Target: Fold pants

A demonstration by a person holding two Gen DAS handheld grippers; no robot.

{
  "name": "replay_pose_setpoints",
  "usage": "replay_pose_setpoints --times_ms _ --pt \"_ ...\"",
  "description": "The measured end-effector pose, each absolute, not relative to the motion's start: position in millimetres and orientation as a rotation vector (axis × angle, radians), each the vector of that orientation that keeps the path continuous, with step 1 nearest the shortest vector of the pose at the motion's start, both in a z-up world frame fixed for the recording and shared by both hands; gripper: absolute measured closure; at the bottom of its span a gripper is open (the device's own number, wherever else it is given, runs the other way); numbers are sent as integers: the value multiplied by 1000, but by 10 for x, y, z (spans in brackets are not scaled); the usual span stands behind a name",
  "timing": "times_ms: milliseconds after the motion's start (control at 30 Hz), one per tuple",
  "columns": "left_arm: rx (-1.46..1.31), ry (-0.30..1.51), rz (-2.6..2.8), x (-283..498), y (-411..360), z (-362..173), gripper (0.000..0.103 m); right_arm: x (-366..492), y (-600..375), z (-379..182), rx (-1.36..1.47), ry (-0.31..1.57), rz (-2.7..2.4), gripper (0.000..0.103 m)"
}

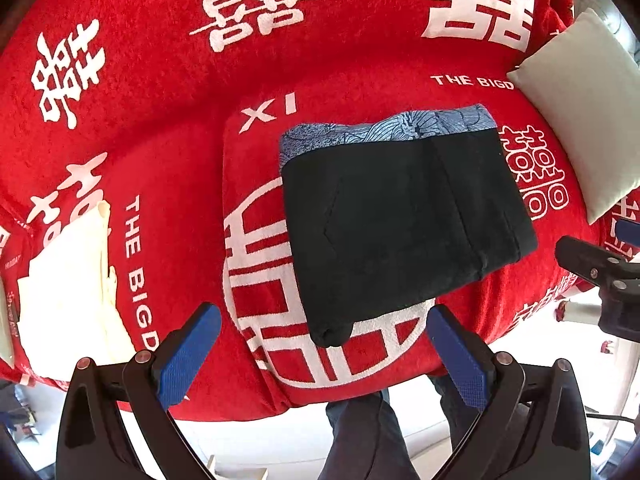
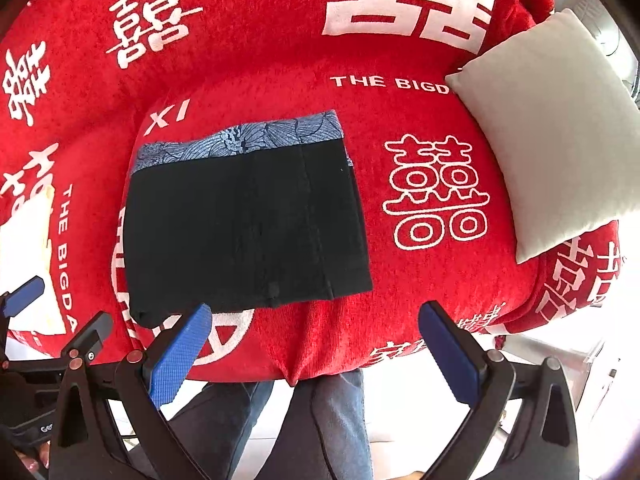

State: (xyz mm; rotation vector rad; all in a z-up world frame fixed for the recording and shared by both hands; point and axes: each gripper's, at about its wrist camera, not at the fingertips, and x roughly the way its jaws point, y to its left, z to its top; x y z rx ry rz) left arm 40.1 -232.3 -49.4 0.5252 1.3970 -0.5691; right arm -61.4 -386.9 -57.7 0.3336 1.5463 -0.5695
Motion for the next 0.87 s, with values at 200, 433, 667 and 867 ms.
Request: replay_pose_setpoints --times_ms 200,433,667,867 --pt "510 1392 -541 417 -2320 -503 0 -589 -3873 -575 321 1538 -551 0" --pt "457 1386 -504 392 -2327 -483 0 -613 -3953 -617 319 1530 -511 0" --pt "407 1410 -419 317 -2368 -469 0 -703 -4020 -648 302 1548 -439 0" --pt "413 1382 -415 216 -2471 -403 0 -768 -4127 -639 290 1554 -407 0"
